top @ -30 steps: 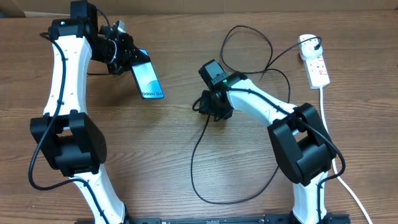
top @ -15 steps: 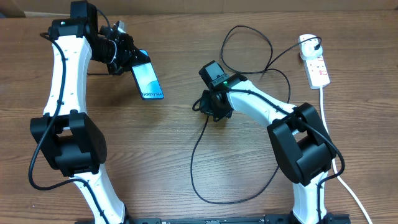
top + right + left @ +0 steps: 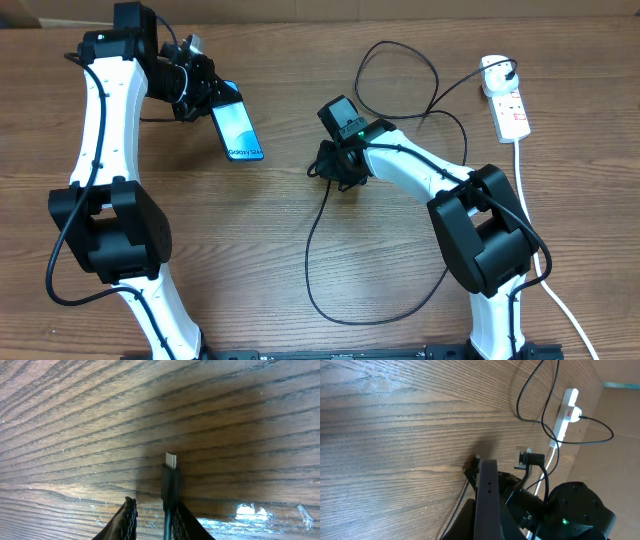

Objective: Plug charger to phone and switch on socket

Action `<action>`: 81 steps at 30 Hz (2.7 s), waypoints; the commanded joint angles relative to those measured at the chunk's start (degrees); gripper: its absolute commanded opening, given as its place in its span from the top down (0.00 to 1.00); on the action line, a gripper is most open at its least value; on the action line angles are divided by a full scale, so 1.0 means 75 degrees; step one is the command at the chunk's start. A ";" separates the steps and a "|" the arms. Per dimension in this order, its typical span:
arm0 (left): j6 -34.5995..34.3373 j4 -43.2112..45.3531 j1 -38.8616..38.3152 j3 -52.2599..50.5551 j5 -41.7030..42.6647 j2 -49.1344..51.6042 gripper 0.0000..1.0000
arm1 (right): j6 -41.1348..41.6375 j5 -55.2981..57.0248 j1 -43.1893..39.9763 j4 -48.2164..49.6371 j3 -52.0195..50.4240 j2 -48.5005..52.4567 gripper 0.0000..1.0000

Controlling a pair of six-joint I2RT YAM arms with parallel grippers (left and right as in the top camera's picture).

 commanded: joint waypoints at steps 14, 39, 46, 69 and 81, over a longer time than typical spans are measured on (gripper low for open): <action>0.0149 -0.0026 -0.0050 0.0122 0.0187 -0.0146 0.96 | -0.3800 -0.3579 -0.0236 -0.0219 0.0070 0.0099 0.96; 0.0449 0.1851 -0.0032 0.0122 0.4704 -0.0146 0.96 | -0.4255 -0.9556 -0.0752 -0.0691 0.0061 -0.1775 0.96; 0.0073 0.1897 -0.0035 0.0122 0.4698 -0.0146 0.96 | -0.4062 -0.9635 -0.0752 -0.0609 0.0061 -0.1778 0.96; -0.0143 0.2043 -0.0050 0.0122 0.4989 -0.0146 0.96 | -0.1437 -0.9221 -0.0478 0.2189 0.0061 -0.1766 0.96; -0.0143 0.2040 -0.0050 0.0122 0.5047 -0.0146 0.96 | -0.1352 -0.9288 -0.0463 0.2428 0.0061 -0.1766 0.96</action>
